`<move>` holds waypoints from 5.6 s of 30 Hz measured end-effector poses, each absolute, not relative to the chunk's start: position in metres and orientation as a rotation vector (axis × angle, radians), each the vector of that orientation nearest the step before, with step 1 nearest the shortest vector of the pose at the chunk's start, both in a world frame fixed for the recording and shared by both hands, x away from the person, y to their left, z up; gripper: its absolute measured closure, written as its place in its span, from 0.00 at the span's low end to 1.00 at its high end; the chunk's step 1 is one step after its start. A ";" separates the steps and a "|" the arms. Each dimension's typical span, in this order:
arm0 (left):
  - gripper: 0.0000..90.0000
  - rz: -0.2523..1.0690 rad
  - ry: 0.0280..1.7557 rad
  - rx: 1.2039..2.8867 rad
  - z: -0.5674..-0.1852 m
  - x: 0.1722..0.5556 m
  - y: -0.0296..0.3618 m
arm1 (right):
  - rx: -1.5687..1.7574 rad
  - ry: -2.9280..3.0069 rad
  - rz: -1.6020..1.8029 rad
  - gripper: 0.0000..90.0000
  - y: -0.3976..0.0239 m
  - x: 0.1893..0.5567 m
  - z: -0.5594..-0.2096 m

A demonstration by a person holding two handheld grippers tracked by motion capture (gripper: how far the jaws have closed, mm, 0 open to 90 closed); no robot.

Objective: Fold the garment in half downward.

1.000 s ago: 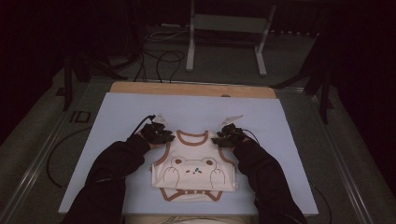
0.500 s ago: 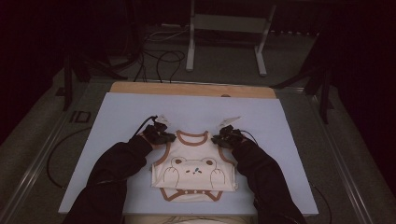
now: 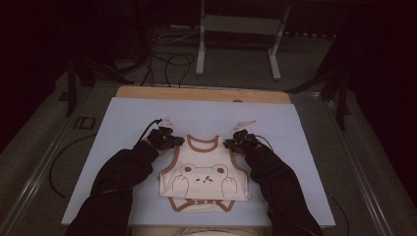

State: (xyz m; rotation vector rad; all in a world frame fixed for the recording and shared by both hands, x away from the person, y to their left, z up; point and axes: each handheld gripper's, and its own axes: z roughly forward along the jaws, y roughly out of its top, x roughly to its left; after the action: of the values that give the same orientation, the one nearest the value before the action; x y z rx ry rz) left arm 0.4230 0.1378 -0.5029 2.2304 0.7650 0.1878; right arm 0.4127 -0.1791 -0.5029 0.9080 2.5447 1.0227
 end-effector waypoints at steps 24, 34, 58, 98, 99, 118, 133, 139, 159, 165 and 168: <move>0.97 0.269 0.704 2.136 -0.452 0.423 0.146 | 0.884 2.442 1.100 0.91 -0.185 0.414 -0.459; 0.97 0.310 0.686 2.120 -0.431 0.425 0.148 | 0.856 2.392 1.116 0.91 -0.184 0.419 -0.435; 0.97 0.413 0.665 2.047 -0.377 0.435 0.149 | 0.823 2.251 1.189 0.91 -0.185 0.432 -0.380; 0.97 0.389 0.568 2.025 -0.382 0.385 0.156 | 0.753 2.234 1.252 0.91 -0.192 0.385 -0.383; 0.97 0.385 0.569 2.020 -0.383 0.384 0.157 | 0.750 2.236 1.255 0.91 -0.193 0.383 -0.384; 0.97 0.345 0.532 2.028 -0.400 0.354 0.161 | 0.748 2.264 1.308 0.91 -0.199 0.345 -0.405; 0.97 0.270 0.514 2.058 -0.429 0.332 0.161 | 0.748 2.330 1.290 0.91 -0.198 0.322 -0.432; 0.97 0.253 0.496 2.062 -0.434 0.322 0.163 | 0.749 2.349 1.301 0.91 -0.198 0.308 -0.443; 0.96 0.168 0.429 2.089 -0.463 0.283 0.165 | 0.771 2.414 1.318 0.91 -0.201 0.268 -0.465; 0.96 0.147 0.405 2.114 -0.475 0.274 0.164 | 0.773 2.423 1.328 0.90 -0.204 0.259 -0.470; 0.96 0.149 0.398 2.142 -0.480 0.273 0.164 | 0.797 2.438 1.339 0.90 -0.204 0.254 -0.474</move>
State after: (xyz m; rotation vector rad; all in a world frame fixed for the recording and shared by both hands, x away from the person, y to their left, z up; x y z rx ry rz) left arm 0.2725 0.1642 -0.4803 2.1417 0.3979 0.1486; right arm 0.2541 -0.2041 -0.4744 0.7968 2.4381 1.3391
